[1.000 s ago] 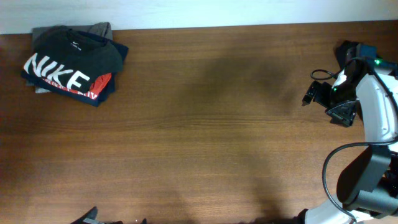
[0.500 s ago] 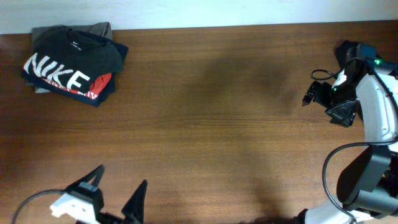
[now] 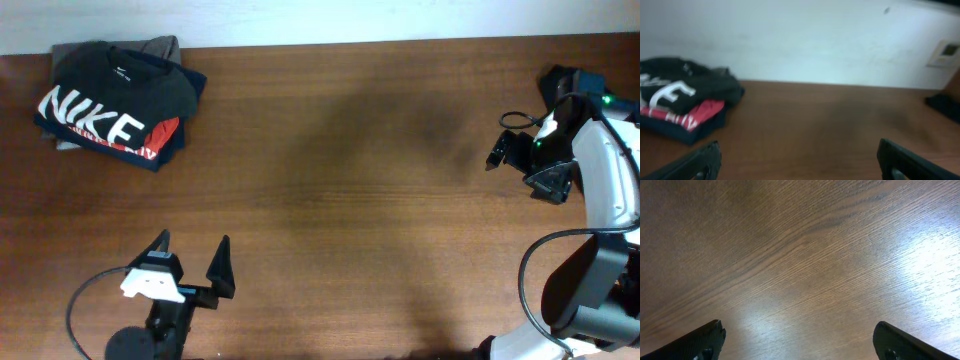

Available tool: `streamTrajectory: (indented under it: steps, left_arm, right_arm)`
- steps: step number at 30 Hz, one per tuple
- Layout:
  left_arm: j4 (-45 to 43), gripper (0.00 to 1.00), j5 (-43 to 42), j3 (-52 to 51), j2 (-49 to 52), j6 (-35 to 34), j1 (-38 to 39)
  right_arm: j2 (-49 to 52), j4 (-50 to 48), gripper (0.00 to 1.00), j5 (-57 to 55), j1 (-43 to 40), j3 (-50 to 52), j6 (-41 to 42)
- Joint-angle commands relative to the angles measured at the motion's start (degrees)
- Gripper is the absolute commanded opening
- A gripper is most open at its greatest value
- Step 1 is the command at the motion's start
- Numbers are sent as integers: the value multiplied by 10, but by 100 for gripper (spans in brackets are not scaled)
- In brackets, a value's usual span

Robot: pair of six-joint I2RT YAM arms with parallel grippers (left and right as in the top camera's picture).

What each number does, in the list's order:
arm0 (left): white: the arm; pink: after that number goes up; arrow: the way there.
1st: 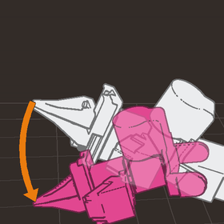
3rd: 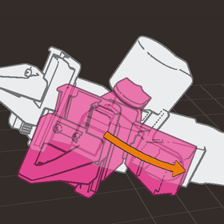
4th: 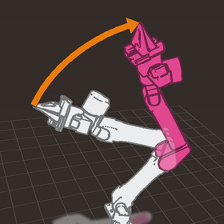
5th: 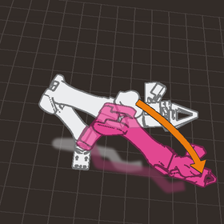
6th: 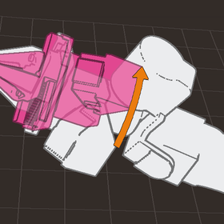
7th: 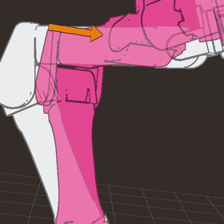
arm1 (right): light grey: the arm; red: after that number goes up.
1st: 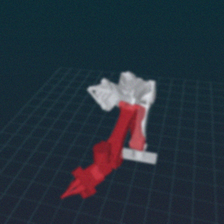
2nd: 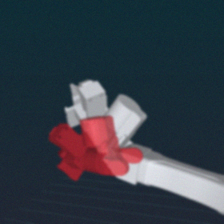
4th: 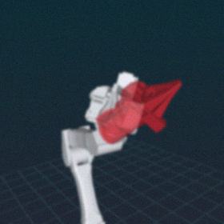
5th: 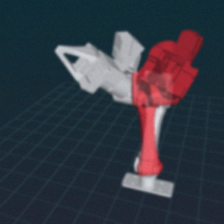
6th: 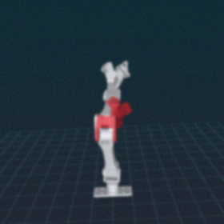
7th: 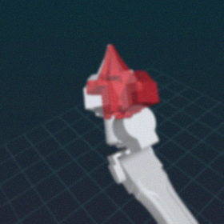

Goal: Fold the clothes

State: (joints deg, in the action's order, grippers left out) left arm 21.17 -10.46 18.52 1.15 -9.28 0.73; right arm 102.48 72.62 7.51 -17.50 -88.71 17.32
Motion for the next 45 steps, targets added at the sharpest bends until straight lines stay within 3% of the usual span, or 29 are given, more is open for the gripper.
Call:
streamTrajectory:
  steps: [1, 14, 17, 25, 45]
  left_arm:
    - [-14, 99, 120, -35, -8, 2, 28]
    - [-162, 99, 137, -154, -9, 30, 30]
    - [-193, 99, 116, -181, -9, 63, 24]
    - [-166, 99, 79, -180, -9, 137, 5]
    - [-166, 99, 81, -180, -9, 137, 5]
  right_arm:
    - [-10, 0, 99, -5, -2, -8, -3]
    - [-10, 0, 99, -5, -2, -8, -3]
    - [-10, 0, 99, -5, -2, -8, -3]
    - [-10, 0, 99, -5, -2, -8, -3]
    - [-10, 0, 99, -5, -2, -8, -3]
